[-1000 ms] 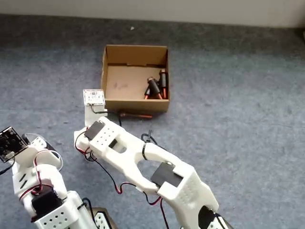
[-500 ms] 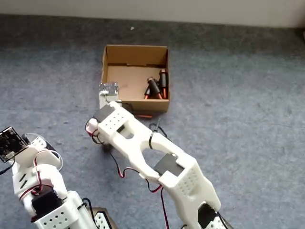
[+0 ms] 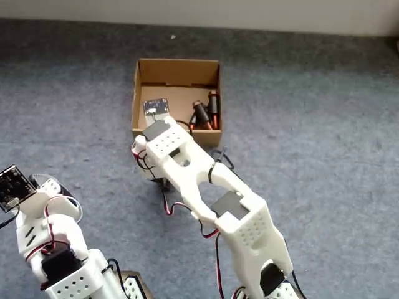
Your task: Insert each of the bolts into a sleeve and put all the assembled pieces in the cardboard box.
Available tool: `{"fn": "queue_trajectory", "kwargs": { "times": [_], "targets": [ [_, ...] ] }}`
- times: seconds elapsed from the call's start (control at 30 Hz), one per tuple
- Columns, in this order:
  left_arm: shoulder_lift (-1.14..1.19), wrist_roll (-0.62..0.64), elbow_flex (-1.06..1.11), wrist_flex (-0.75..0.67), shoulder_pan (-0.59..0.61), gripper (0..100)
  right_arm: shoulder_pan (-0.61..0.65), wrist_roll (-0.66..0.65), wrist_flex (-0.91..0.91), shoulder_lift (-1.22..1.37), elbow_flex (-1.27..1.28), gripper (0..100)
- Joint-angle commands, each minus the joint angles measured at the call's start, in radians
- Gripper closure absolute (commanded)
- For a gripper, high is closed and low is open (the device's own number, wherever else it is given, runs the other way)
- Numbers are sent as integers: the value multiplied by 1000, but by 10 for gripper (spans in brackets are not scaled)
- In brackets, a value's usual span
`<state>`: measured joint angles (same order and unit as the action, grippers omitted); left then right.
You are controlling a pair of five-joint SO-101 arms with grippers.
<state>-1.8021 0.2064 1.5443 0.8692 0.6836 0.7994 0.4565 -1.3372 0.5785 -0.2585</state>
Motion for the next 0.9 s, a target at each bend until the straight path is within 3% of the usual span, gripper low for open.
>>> {"fn": "queue_trajectory", "kwargs": {
  "times": [0.0,0.53,0.87],
  "targets": [
    [-13,8,-41,-20,2,979,-1,-12,-47,-22,-45,851],
    [-13,8,-41,-20,2,979,-1,-18,-48,113,-45,954],
    [-13,8,-39,-20,1,979,-5,-21,-231,-4,-119,993]
  ]
}}
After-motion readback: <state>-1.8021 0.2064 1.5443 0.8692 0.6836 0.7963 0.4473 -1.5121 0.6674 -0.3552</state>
